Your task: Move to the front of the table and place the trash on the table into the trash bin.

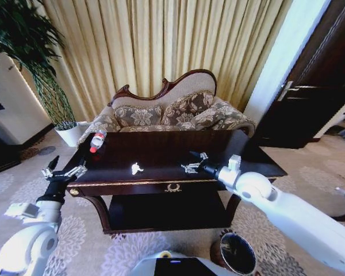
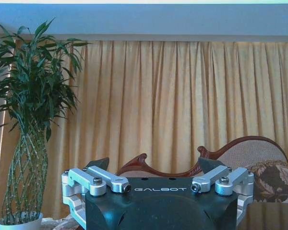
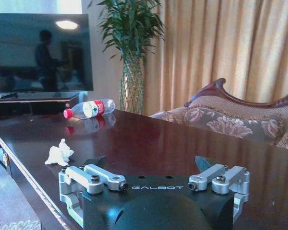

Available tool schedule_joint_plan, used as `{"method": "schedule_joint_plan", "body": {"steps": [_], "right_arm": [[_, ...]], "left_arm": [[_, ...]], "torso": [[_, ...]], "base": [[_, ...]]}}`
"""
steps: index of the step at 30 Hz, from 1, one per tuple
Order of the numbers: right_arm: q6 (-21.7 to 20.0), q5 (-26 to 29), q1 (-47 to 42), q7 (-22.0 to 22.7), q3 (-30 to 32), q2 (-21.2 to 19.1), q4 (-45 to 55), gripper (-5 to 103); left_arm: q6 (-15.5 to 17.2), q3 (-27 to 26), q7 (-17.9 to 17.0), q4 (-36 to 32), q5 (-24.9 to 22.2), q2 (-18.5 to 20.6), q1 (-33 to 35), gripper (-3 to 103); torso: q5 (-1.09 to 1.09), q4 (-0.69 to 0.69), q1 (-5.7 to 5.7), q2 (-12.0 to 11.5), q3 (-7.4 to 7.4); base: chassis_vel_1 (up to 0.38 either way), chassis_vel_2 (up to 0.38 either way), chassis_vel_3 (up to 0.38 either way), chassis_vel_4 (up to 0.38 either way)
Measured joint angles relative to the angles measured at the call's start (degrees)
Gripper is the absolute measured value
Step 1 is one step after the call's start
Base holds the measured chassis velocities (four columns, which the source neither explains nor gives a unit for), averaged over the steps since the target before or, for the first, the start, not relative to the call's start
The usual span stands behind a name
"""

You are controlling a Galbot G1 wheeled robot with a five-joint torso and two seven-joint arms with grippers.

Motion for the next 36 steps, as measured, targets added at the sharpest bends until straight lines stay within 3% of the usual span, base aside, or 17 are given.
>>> {"method": "schedule_joint_plan", "body": {"steps": [6,10,18,29,36], "right_arm": [[-0.24,1.26,9.68,-0.59,-7.90,0.73,-2.56,100],[-1.11,3.44,18.85,1.31,-17.04,3.31,-3.99,100],[-2.01,3.80,25.29,2.15,-25.45,6.07,-4.35,100],[-9.72,6.07,28.91,16.77,-32.92,11.80,0.24,100],[-11.72,8.00,29.67,22.11,-34.40,14.25,0.54,100]], "left_arm": [[0.03,0.49,0.00,-0.06,0.10,0.02,-0.28,100],[0.15,0.67,-0.02,0.26,0.16,0.01,-0.75,100],[0.16,0.22,-0.02,0.66,0.10,-0.41,-0.82,100],[0.02,0.08,0.03,1.20,0.04,-0.96,-1.05,100],[-0.02,0.18,0.12,1.67,0.06,-1.17,-1.15,100]], "torso": [[-0.01,0.01,0.00,0.00,0.00],[-0.02,0.03,0.00,0.00,0.00],[-0.01,0.02,0.00,0.00,0.00],[-0.02,0.01,0.00,0.00,0.00],[-0.01,0.01,0.00,0.00,0.00]], "base": [[0.000,0.000,0.000,0.000],[0.000,0.000,0.000,0.000],[0.000,0.000,0.000,0.000],[0.000,0.000,0.000,0.000],[0.000,0.000,0.000,0.000]]}}
